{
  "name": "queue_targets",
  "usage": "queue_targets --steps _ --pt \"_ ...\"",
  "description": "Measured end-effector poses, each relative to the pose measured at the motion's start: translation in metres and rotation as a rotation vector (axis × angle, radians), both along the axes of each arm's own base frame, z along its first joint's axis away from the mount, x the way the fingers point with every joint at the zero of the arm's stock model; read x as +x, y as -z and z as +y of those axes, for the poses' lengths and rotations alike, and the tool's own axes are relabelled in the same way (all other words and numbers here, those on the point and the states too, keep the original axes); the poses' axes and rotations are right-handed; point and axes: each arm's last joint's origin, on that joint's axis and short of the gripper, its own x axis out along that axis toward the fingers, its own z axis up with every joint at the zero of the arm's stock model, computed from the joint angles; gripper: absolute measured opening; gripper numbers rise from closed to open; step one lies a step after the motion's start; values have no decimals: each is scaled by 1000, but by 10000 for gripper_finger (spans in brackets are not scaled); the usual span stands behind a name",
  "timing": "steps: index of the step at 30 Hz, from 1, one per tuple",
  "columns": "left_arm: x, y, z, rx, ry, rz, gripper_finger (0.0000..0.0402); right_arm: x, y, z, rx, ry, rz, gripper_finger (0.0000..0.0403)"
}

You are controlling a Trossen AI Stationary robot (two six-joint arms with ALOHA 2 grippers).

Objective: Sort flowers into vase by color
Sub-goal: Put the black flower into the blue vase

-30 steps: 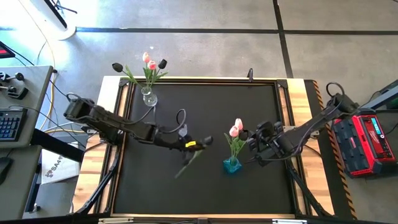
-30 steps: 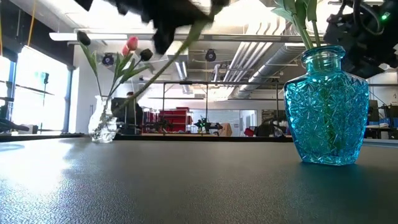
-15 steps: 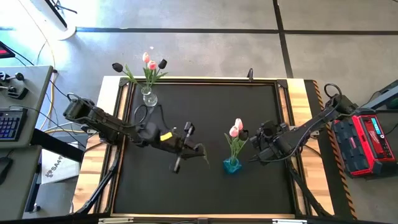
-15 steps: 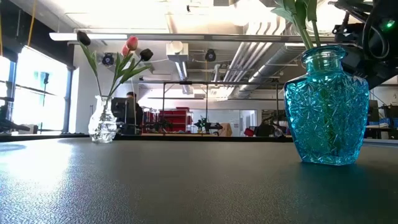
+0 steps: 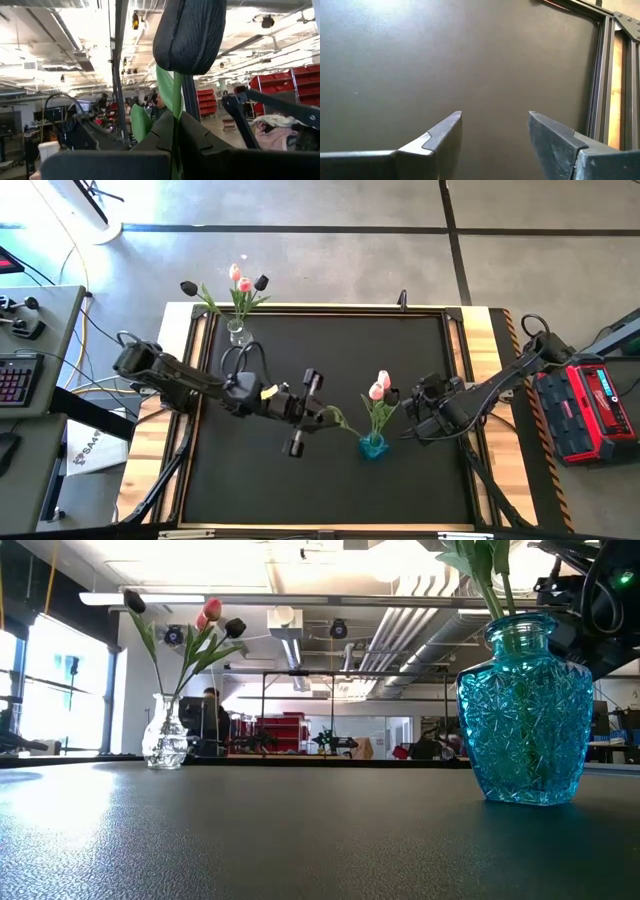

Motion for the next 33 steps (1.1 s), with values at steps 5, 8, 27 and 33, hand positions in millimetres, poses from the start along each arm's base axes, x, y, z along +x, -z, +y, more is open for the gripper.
queue_targets --steps 5,8,27,33 --pt "21 5 4 -11 15 18 0 0 0 0 -1 -1 0 213" --pt "31 11 7 -30 14 53 0 0 0 0 -4 -2 -1 213" --pt "51 39 26 -106 -135 227 57 0 0 0 -5 12 -18 213" --pt "47 44 13 -58 -59 359 132 2 0 0 -14 8 -54 213"
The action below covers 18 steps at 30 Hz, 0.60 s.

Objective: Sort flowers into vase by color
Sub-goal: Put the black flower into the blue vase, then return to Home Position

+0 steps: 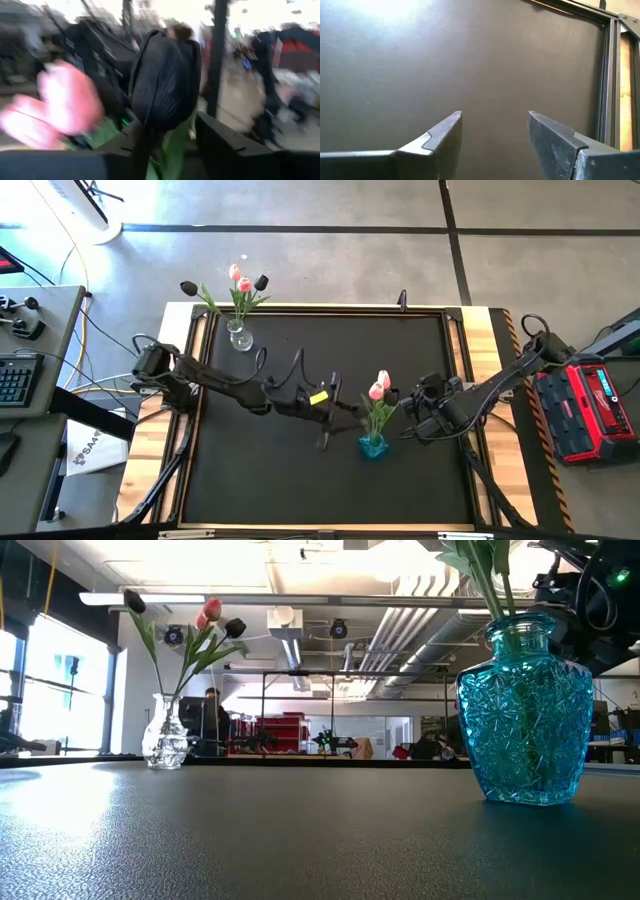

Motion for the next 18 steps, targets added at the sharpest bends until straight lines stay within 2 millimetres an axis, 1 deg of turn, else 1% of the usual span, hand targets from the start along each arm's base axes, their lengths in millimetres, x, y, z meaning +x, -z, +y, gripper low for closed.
queue_targets --steps 4,7,13,18 --pt "-7 -5 -9 42 40 171 175 0 0 0 -4 -2 -4 213" --pt "-15 -5 -15 84 60 294 194 0 0 0 -15 -4 -12 213" --pt "-38 -12 -15 105 46 464 202 1 0 0 -13 -4 -15 213" --pt "-60 -16 -11 150 -57 601 200 1 -1 0 -10 -5 -23 213"
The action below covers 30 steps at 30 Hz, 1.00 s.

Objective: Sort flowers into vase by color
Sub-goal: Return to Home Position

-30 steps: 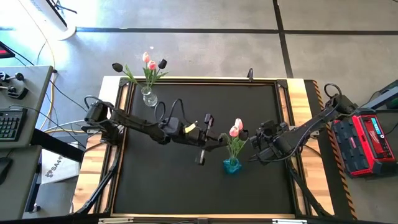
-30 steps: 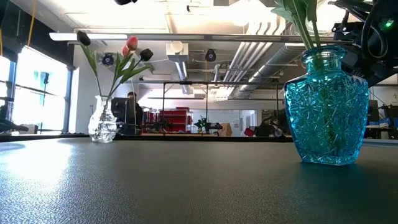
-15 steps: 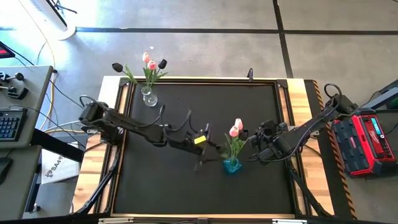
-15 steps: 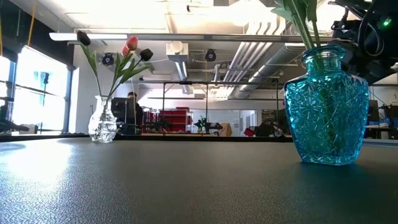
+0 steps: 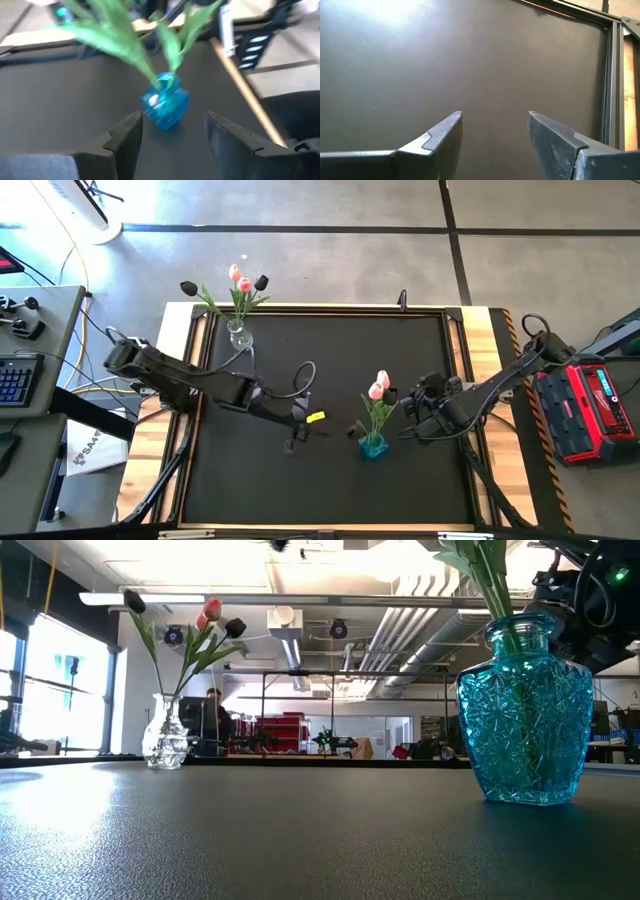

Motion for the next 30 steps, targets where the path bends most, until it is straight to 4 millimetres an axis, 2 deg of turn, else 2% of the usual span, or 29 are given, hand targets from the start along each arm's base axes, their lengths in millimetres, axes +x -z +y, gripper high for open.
queue_targets --steps 5,10,14,22,27,30 --pt "-21 -4 -1 3 -130 -2 199 -2 -9 3 -57 -58 -56 213" --pt "-43 16 1 -47 -120 -114 184 -1 -21 10 -159 -155 -116 204" --pt "-63 34 14 -86 -171 -117 164 -5 -26 12 -197 -211 -96 161" --pt "-102 40 41 -84 -252 -202 116 -39 -54 1 -368 -342 -197 14" --pt "-114 53 58 -93 -179 -328 68 -63 -73 -14 -415 -422 -322 7" --pt "-118 68 73 -85 -213 -339 41 -75 -79 -23 -431 -447 -401 2"
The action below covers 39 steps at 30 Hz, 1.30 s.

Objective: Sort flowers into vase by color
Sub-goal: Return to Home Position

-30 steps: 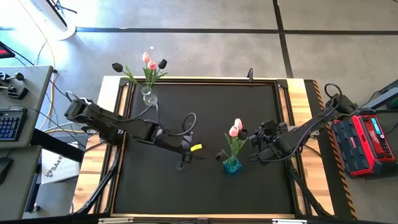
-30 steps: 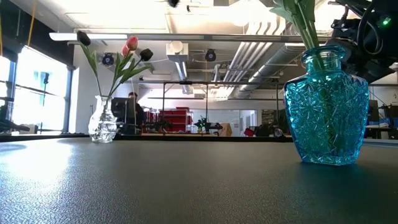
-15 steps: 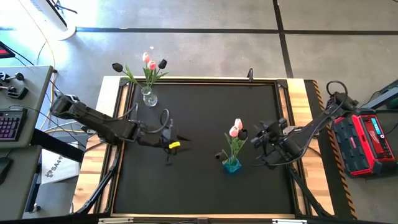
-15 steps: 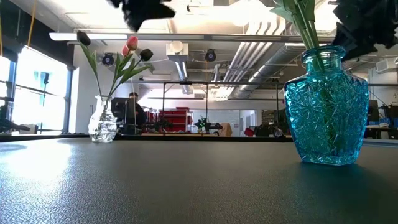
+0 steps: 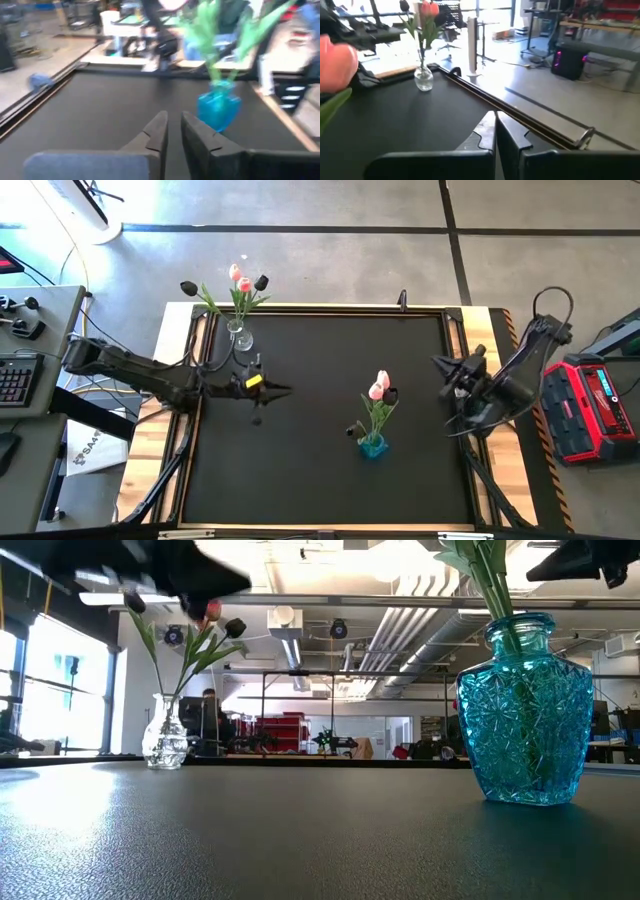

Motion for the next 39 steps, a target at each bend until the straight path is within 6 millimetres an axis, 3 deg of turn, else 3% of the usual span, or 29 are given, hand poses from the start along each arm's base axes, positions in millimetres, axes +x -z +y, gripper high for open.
queue_targets --steps 6,14,22,30,39 --pt "-7 21 28 -5 -115 -26 3 -15 7 -15 59 -22 -125 0" --pt "-12 26 48 -29 -93 -88 1 -6 47 -4 47 -33 -151 0" --pt "1 42 54 -73 -54 -62 0 3 95 6 148 -47 -186 0" --pt "14 53 55 -71 -33 -107 0 22 78 23 99 -153 -127 0" --pt "3 33 51 -62 -18 -162 0 54 51 8 32 -318 -100 0"
